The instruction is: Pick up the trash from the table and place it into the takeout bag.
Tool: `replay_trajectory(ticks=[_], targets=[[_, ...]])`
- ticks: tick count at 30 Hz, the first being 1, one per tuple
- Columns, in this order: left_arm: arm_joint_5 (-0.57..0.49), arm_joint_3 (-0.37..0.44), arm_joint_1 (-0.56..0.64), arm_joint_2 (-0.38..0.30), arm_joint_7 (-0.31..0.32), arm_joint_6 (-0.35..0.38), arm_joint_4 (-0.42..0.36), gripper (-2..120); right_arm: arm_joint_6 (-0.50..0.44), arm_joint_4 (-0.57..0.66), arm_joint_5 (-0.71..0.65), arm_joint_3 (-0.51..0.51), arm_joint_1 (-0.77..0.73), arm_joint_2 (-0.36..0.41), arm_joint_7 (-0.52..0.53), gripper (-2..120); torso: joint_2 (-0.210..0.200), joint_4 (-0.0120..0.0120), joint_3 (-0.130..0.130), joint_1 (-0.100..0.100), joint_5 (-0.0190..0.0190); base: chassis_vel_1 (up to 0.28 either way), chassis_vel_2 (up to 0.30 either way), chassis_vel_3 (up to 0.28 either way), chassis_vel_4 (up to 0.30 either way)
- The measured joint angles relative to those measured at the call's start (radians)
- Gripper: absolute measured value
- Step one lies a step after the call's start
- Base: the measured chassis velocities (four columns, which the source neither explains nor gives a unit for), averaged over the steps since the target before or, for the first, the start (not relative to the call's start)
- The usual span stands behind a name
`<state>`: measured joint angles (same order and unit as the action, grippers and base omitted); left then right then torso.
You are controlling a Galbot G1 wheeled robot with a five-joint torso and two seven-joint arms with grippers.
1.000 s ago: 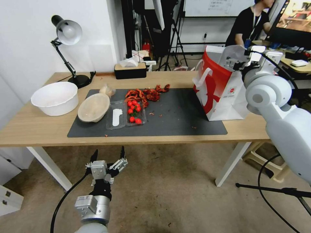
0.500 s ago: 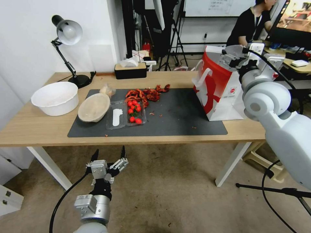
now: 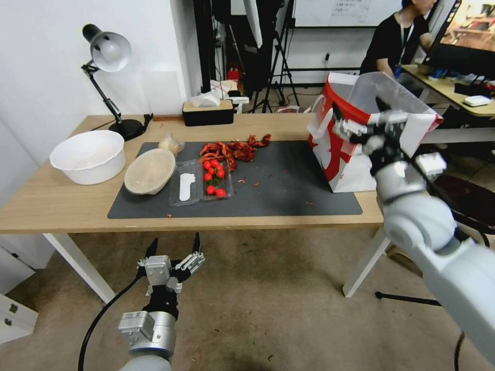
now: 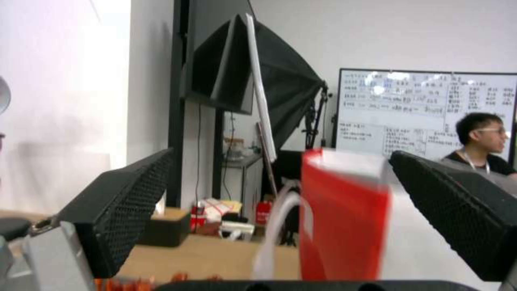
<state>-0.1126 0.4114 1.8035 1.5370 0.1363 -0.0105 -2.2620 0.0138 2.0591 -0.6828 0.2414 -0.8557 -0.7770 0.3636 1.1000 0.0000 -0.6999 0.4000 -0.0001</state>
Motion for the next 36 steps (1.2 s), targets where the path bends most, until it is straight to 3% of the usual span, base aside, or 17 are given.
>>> replay_trajectory(ticks=[5, 11, 14, 22, 31, 36], targets=[[0.002, 0.003, -0.003, 0.001, -0.008, -0.005, 0.011, 100, -0.109, 0.016, 0.093, 0.163, -0.274, -0.068, -0.130, 100, 0.000, 0.0002, 0.000, 0.000, -0.0004, 0.000, 0.000, 0.000, 0.000], [-0.001, 0.004, -0.011, 0.004, -0.009, -0.003, 0.015, 100, -0.219, 0.000, 0.158, 0.247, -0.520, -0.165, -0.211, 100, 0.000, -0.0006, 0.000, 0.000, 0.0000, 0.000, 0.000, 0.000, 0.000], [-0.001, -0.003, -0.015, 0.004, -0.009, -0.002, 0.021, 100, -0.325, -0.028, 0.193, 0.257, -0.662, -0.247, -0.249, 100, 0.000, -0.0001, 0.000, 0.000, 0.0000, 0.000, 0.000, 0.000, 0.000], [-0.002, -0.007, -0.014, -0.002, -0.008, -0.007, 0.031, 100, -0.446, -0.057, 0.251, 0.243, -0.785, -0.313, -0.275, 100, 0.000, 0.0000, 0.000, 0.000, 0.0001, 0.000, 0.000, 0.000, 0.000], [-0.010, -0.006, -0.017, -0.011, -0.004, -0.010, 0.034, 100, -0.479, -0.069, 0.275, 0.227, -0.827, -0.345, -0.280, 100, 0.000, 0.0000, 0.000, 0.000, 0.0000, 0.000, 0.000, 0.000, 0.000], [-0.034, 0.005, -0.035, -0.019, 0.031, -0.014, 0.033, 100, -0.486, -0.076, 0.285, 0.217, -0.837, -0.351, -0.284, 100, 0.000, 0.0000, 0.000, 0.000, 0.0000, 0.000, 0.000, 0.000, 0.000]])
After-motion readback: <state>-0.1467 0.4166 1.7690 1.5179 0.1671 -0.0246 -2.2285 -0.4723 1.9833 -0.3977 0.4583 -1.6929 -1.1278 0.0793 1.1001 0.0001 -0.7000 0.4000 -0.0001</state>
